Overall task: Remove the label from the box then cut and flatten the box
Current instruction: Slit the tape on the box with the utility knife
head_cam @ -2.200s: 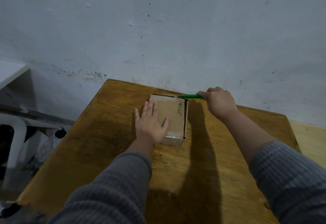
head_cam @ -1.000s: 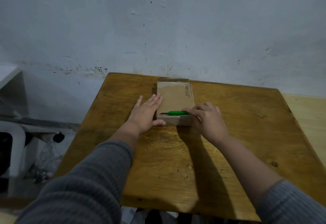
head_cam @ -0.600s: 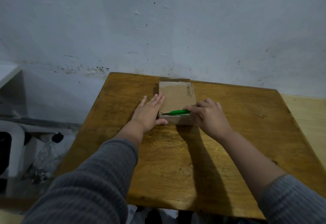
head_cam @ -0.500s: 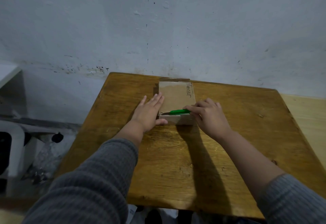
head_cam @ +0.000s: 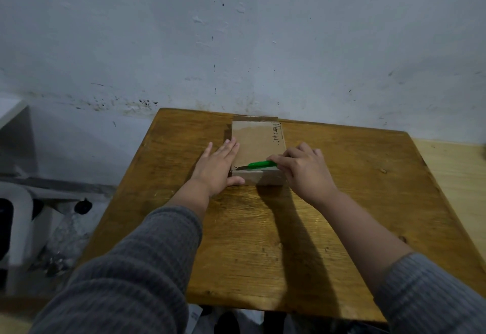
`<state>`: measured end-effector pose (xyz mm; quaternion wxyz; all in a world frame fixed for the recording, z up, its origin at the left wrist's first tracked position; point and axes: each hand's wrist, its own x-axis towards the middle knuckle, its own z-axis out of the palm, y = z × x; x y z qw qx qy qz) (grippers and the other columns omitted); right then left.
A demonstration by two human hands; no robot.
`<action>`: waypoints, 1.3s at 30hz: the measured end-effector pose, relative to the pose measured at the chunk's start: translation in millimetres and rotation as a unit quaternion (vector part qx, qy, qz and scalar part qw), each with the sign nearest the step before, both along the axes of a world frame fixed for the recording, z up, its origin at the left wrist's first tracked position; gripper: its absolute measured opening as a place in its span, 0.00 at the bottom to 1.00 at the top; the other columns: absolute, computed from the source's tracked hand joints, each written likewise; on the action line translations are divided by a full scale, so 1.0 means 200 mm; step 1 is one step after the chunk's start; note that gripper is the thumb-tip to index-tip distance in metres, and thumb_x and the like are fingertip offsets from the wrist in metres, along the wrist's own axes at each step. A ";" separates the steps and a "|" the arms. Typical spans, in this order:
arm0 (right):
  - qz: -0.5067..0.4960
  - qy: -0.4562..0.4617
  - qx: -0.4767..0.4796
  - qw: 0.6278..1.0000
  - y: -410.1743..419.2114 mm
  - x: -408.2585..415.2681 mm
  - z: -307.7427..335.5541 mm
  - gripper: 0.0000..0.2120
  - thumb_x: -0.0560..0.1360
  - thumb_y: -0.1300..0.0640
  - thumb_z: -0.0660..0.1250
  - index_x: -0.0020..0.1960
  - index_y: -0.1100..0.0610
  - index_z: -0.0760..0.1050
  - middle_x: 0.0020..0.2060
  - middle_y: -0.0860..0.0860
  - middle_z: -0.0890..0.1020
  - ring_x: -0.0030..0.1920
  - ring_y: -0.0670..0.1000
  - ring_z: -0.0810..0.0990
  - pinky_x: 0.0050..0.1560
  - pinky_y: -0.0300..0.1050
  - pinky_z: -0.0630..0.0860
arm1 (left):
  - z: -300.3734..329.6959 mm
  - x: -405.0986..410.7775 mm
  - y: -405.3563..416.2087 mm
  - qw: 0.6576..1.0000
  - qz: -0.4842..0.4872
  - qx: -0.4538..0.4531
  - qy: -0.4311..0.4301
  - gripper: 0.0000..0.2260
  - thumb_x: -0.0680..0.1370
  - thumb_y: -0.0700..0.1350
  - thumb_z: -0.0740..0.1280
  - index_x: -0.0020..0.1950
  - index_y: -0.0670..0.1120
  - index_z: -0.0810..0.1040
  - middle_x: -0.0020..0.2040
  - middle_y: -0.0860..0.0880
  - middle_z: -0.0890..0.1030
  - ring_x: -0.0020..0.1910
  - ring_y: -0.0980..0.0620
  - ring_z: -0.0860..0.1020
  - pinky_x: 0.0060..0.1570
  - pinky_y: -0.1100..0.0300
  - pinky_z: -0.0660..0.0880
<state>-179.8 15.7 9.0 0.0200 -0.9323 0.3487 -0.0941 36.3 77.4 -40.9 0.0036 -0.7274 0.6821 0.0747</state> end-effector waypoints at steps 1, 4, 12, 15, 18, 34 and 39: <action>-0.002 0.000 -0.006 1.000 0.01 0.00 0.00 0.16 0.78 0.53 0.59 0.65 0.45 0.73 0.53 0.50 0.80 0.51 0.54 0.71 0.48 0.51 0.68 | 0.00 0.00 0.00 1.000 0.001 -0.001 0.002 0.43 0.75 0.64 0.61 0.78 0.45 0.43 0.79 0.48 0.43 0.78 0.52 0.45 0.76 0.47 0.42; -0.005 0.003 -0.020 1.000 0.02 0.03 0.01 0.16 0.78 0.53 0.61 0.65 0.46 0.73 0.54 0.51 0.80 0.52 0.54 0.71 0.49 0.52 0.67 | 0.00 0.00 0.01 1.000 0.002 -0.004 0.008 0.42 0.75 0.63 0.61 0.78 0.45 0.43 0.79 0.48 0.43 0.78 0.51 0.46 0.76 0.46 0.43; -0.024 0.056 -0.037 0.997 -0.04 -0.11 0.00 0.18 0.77 0.52 0.61 0.67 0.44 0.69 0.53 0.50 0.79 0.52 0.53 0.70 0.50 0.50 0.65 | 0.00 -0.01 0.00 1.000 0.003 -0.002 0.003 0.41 0.76 0.62 0.61 0.78 0.45 0.42 0.79 0.48 0.43 0.78 0.52 0.45 0.76 0.47 0.42; -0.041 0.054 -0.060 0.996 -0.07 -0.18 0.00 0.16 0.78 0.52 0.60 0.65 0.44 0.72 0.48 0.49 0.80 0.49 0.52 0.70 0.47 0.50 0.65 | -0.01 -0.01 0.00 1.000 0.002 -0.005 -0.011 0.41 0.76 0.64 0.60 0.78 0.45 0.42 0.79 0.48 0.43 0.78 0.52 0.45 0.75 0.47 0.41; -0.047 0.061 -0.076 0.994 -0.08 -0.20 0.02 0.15 0.77 0.51 0.59 0.63 0.44 0.73 0.46 0.49 0.80 0.49 0.54 0.71 0.50 0.52 0.64 | 0.00 -0.02 -0.01 1.000 0.007 -0.016 -0.016 0.43 0.75 0.65 0.61 0.78 0.45 0.43 0.79 0.48 0.44 0.78 0.52 0.44 0.75 0.47 0.40; -0.135 0.025 -0.053 0.989 -0.15 -0.47 -0.04 0.15 0.76 0.54 0.61 0.62 0.46 0.75 0.47 0.51 0.79 0.54 0.57 0.69 0.55 0.56 0.61 | -0.03 -0.19 -0.15 0.999 -0.044 0.003 -0.005 0.44 0.74 0.67 0.59 0.78 0.46 0.40 0.79 0.48 0.41 0.77 0.52 0.41 0.75 0.48 0.40; -0.296 -0.124 0.115 0.940 -0.17 -0.47 -0.07 0.16 0.77 0.48 0.61 0.64 0.44 0.73 0.54 0.48 0.80 0.59 0.54 0.71 0.60 0.55 0.62 | -0.02 -0.21 -0.17 0.997 -0.014 -0.042 0.061 0.46 0.70 0.74 0.56 0.78 0.47 0.50 0.79 0.50 0.51 0.77 0.51 0.49 0.75 0.50 0.44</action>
